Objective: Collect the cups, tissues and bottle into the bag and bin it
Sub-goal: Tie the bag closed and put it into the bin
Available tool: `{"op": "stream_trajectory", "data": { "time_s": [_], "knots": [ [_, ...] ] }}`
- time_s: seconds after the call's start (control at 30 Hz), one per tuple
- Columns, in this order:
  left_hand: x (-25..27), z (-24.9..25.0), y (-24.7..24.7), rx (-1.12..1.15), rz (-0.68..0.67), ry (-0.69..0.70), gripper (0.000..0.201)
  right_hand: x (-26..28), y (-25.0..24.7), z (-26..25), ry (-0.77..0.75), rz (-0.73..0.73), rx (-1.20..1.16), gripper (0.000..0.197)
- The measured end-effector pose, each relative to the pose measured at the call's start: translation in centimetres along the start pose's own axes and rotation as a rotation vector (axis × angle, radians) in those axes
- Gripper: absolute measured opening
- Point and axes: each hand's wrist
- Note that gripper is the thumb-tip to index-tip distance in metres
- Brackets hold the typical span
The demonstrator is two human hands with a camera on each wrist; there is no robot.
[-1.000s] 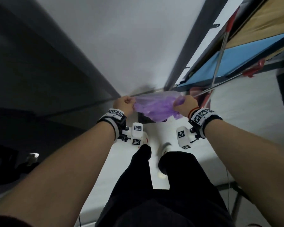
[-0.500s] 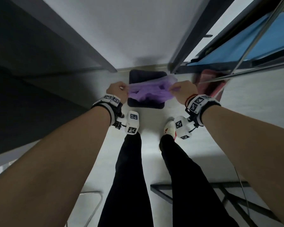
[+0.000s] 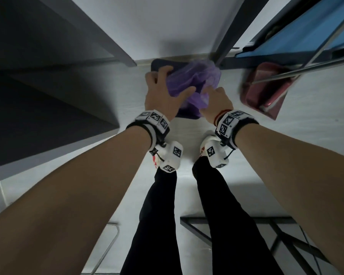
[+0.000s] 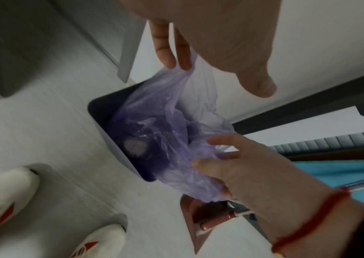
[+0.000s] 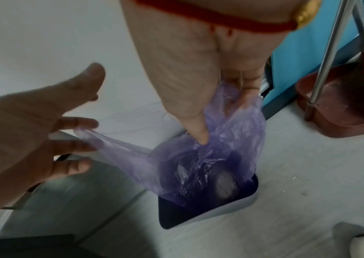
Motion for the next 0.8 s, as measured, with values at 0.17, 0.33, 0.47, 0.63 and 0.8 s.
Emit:
{"op": "stream_trajectory", "data": {
  "time_s": [0.17, 0.33, 0.47, 0.63, 0.8],
  "knots": [
    [-2.3, -2.6, 1.1, -0.163, -0.074, -0.289, 0.033, -1.0, 1.2, 1.8, 0.099, -0.175, 0.054, 0.022],
    [-2.5, -11.2, 0.1, -0.456, -0.317, -0.433, 0.038, -2.9, 4.0, 6.2, 0.264, -0.215, 0.211, 0.036],
    [-2.4, -16.0, 1.6, -0.556, -0.374, -0.528, 0.052, -3.9, 5.4, 9.0, 0.359, -0.130, 0.138, 0.038],
    [-6.5, -19.0, 5.3, -0.282, -0.443, -0.729, 0.089, -8.1, 7.0, 11.3, 0.419, -0.013, 0.085, 0.046],
    [-10.8, -20.3, 8.1, 0.067, -0.365, -0.751, 0.085, -13.1, 6.4, 11.5, 0.388, 0.076, -0.001, 0.050]
  ]
}}
Point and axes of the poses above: each hand's wrist, its own x-axis away from the middle knuckle, its own y-axis out of the palm, z = x × y, and after that the axes turned 6 degrees about -x, right-handed
